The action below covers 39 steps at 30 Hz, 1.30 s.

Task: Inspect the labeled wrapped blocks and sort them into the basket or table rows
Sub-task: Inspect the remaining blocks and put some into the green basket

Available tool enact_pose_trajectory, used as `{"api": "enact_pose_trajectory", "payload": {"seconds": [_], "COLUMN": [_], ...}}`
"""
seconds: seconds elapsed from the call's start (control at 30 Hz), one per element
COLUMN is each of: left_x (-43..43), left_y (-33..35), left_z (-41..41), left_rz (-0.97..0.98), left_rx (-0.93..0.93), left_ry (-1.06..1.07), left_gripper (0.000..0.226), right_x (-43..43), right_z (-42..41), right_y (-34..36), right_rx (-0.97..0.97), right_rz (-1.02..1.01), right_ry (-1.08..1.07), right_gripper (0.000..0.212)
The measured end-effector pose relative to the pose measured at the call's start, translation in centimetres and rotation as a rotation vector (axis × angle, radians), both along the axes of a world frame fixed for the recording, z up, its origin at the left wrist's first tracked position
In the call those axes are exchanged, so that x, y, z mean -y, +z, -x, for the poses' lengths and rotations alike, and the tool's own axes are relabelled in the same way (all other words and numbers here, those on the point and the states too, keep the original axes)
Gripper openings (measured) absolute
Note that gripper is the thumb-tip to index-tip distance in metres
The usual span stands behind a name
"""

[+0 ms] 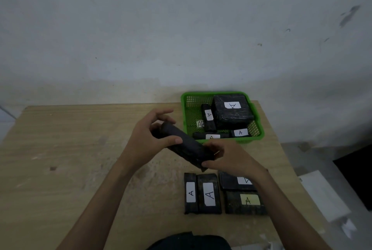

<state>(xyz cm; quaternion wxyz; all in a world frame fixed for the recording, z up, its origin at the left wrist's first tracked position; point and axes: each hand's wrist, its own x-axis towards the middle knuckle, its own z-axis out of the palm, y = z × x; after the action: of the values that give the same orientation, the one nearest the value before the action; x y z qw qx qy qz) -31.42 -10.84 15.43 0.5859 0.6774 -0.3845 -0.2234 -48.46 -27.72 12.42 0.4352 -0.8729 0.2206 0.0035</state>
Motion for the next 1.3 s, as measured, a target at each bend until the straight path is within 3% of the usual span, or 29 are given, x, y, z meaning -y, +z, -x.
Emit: {"api": "enact_pose_trajectory", "payload": {"seconds": [0.13,0.27,0.37,0.5,0.67,0.87,1.03,1.17,1.3], "left_x": [0.8,1.2,1.3,1.5,1.2,1.1,1.5,1.5,1.3], "left_y": [0.0,-0.1,-0.1,-0.2,-0.2,-0.7,-1.5,-1.3,-1.4], "left_z": [1.4,2.0,2.1,2.5,2.4,2.3,2.2,1.9,2.3], "left_rz": [0.162,0.19,0.164,0.12,0.18,0.163,0.091,0.081,0.065], "left_rx": [-0.195,-0.295,-0.234,-0.091,-0.108,-0.102,0.01,-0.003,-0.04], "left_ry": [0.067,0.111,0.088,0.039,0.016,-0.012,0.043,0.028,0.029], "left_gripper": [0.055,0.054,0.057,0.059,0.046,0.019,0.016,0.011,0.022], "right_x": [-0.8,-1.2,-1.8,-2.5,-2.6,-2.3,-2.9,-3.5,-3.0], "right_z": [-0.3,-0.7,-1.2,-1.8,-2.0,-1.8,-2.2,-2.2,-2.3], "right_y": [-1.5,-1.3,0.5,2.8,3.8,4.1,3.3,2.9,3.2], "right_rx": [0.051,0.003,0.083,0.337,0.515,0.5,0.557,0.576,0.503], "right_rz": [-0.084,-0.055,-0.04,-0.013,0.14,0.151,0.292,0.242,0.206], "right_ry": [-0.059,0.0,0.019,-0.022,-0.034,-0.002,-0.016,-0.062,-0.037], "right_gripper": [0.033,0.037,0.042,0.046,0.04,0.032,0.028,0.024,0.016]}}
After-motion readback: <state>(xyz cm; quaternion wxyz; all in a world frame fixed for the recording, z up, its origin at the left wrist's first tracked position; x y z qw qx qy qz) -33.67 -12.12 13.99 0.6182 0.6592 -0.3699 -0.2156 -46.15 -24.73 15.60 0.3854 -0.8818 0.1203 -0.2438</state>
